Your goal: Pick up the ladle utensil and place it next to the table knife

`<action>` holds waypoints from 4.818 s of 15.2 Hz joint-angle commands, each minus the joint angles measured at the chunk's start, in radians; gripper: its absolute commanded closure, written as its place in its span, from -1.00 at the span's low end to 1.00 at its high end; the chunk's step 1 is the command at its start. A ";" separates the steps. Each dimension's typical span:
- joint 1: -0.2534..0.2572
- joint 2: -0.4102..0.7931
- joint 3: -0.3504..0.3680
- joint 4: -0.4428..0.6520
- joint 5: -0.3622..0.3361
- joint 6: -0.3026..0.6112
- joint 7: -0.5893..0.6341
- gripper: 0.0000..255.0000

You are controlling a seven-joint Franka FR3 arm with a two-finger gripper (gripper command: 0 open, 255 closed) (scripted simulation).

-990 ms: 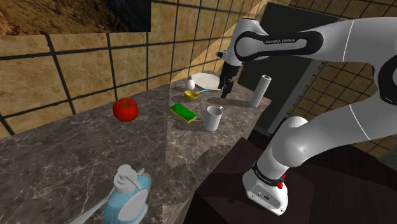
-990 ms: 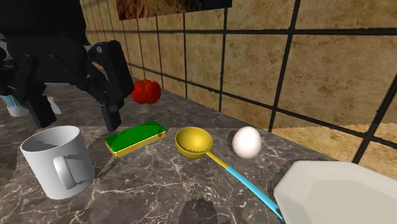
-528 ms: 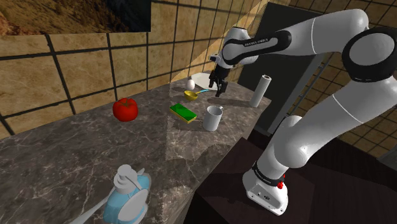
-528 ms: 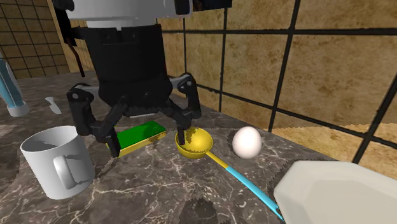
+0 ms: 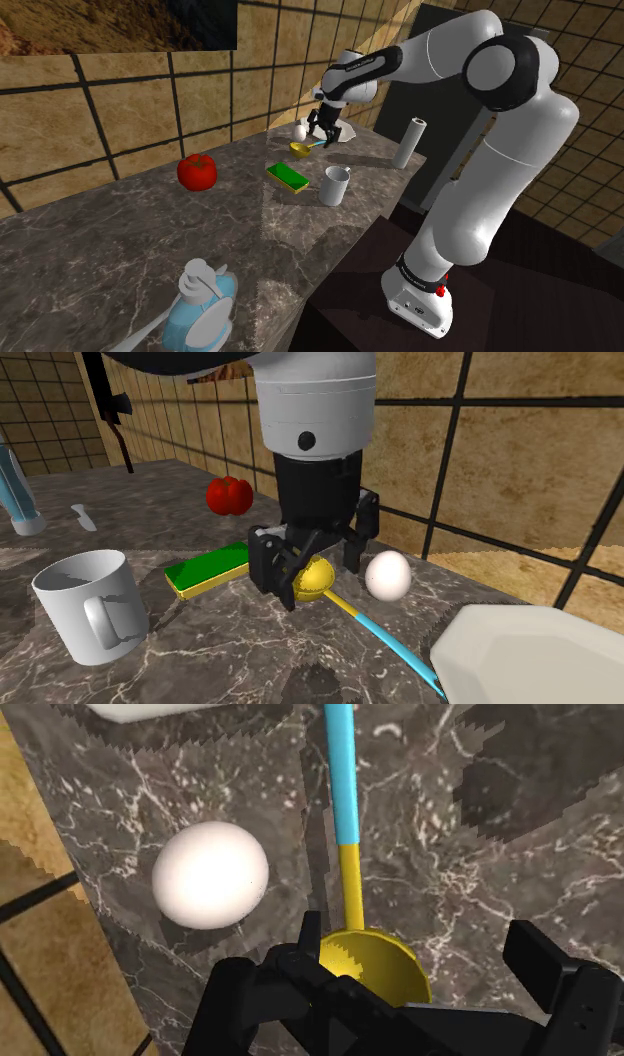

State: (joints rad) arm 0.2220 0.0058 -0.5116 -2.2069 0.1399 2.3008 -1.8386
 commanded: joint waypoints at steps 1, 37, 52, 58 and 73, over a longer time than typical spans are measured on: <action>0.000 0.087 0.002 0.060 0.076 0.018 -0.148 -1.00; 0.000 0.095 0.009 0.101 0.076 -0.014 -0.151 1.00; 0.019 -0.008 0.016 0.178 -0.010 -0.171 -0.059 1.00; 0.083 -0.119 0.097 0.055 -0.080 -0.133 0.120 1.00; 0.226 -0.222 0.340 -0.067 -0.133 -0.091 0.533 1.00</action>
State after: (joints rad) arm 0.4361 -0.2227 -0.1898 -2.2825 0.0062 2.2104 -1.3368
